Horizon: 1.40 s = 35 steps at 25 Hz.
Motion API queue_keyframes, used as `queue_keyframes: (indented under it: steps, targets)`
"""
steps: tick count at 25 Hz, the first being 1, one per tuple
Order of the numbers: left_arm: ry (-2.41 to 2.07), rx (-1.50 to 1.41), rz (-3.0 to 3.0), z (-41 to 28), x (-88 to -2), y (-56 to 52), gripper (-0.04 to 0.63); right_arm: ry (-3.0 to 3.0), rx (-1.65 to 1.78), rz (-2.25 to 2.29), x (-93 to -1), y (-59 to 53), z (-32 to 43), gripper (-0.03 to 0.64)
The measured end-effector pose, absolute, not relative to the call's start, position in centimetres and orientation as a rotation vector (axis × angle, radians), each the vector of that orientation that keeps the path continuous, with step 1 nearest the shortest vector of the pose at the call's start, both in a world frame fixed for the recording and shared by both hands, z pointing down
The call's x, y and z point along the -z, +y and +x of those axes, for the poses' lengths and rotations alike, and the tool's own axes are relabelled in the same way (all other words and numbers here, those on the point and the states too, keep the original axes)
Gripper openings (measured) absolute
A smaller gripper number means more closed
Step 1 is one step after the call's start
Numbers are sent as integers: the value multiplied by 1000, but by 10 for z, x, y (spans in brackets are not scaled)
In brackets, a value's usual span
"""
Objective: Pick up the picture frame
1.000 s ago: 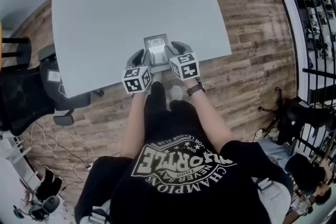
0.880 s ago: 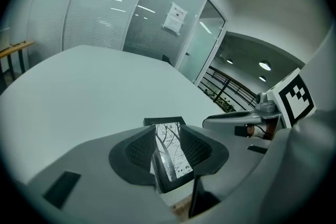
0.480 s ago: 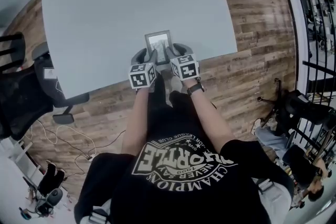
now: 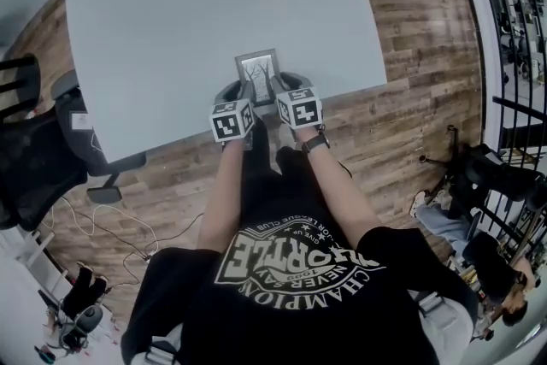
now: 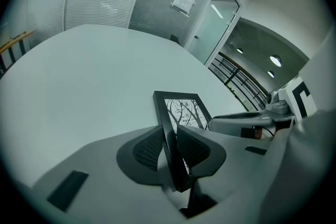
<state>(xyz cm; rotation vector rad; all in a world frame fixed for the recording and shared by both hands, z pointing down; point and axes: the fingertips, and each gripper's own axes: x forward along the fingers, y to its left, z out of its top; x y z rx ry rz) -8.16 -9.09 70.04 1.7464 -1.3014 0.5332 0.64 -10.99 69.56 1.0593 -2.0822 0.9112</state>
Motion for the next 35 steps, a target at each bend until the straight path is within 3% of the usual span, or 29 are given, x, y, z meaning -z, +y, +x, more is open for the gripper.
queue_keyframes:
  steps: [15,35]
  targets:
    - [-1429,-414,1832,-84,-631,-117,74,-2223,-805,1143,-629,-137,7,71]
    - [-1691,-9,2194,-84,-371,-142,74,-2652,-304,1454,-357,-161,14,67]
